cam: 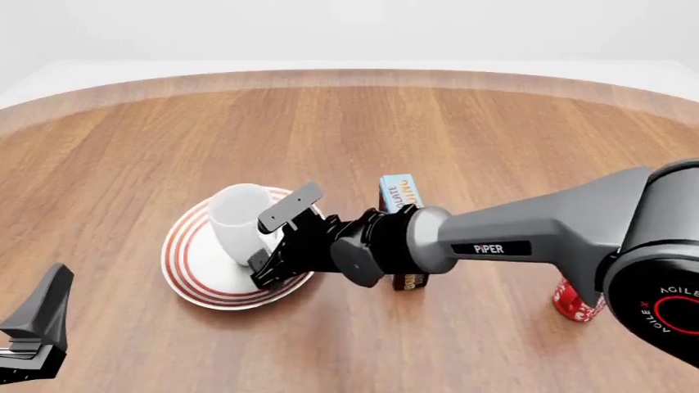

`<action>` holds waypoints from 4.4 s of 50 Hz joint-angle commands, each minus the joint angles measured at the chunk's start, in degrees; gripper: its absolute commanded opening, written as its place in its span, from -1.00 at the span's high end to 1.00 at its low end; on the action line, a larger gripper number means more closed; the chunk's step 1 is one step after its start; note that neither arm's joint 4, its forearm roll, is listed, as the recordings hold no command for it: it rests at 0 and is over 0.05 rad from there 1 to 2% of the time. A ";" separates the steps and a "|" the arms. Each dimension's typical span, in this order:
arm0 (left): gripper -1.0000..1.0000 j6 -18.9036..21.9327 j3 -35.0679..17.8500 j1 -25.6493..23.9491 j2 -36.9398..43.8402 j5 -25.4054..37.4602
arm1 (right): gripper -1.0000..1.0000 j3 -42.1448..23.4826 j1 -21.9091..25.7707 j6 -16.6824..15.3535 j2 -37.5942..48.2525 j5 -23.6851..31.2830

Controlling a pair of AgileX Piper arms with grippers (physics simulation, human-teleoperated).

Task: Pick up the white mug and put it on the plate, and put the chocolate pudding to the right of the plate.

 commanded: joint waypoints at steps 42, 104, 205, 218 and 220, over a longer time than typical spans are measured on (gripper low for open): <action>-1.00 0.00 0.00 0.00 0.00 0.00 | -1.00 8.86 -0.63 -0.39 -10.43 -3.30; -1.00 0.00 0.00 0.00 0.00 0.00 | -1.00 32.12 -3.75 -3.88 -34.25 -13.97; -1.00 0.00 0.00 0.00 0.00 0.00 | -1.00 66.85 -15.05 -1.06 -87.69 -1.93; -1.00 0.00 0.00 0.00 0.00 0.00 | -1.00 67.85 -16.45 -1.22 -96.58 5.90; -1.00 0.00 0.00 0.00 0.00 0.00 | -1.00 68.08 -16.59 -1.19 -98.18 7.36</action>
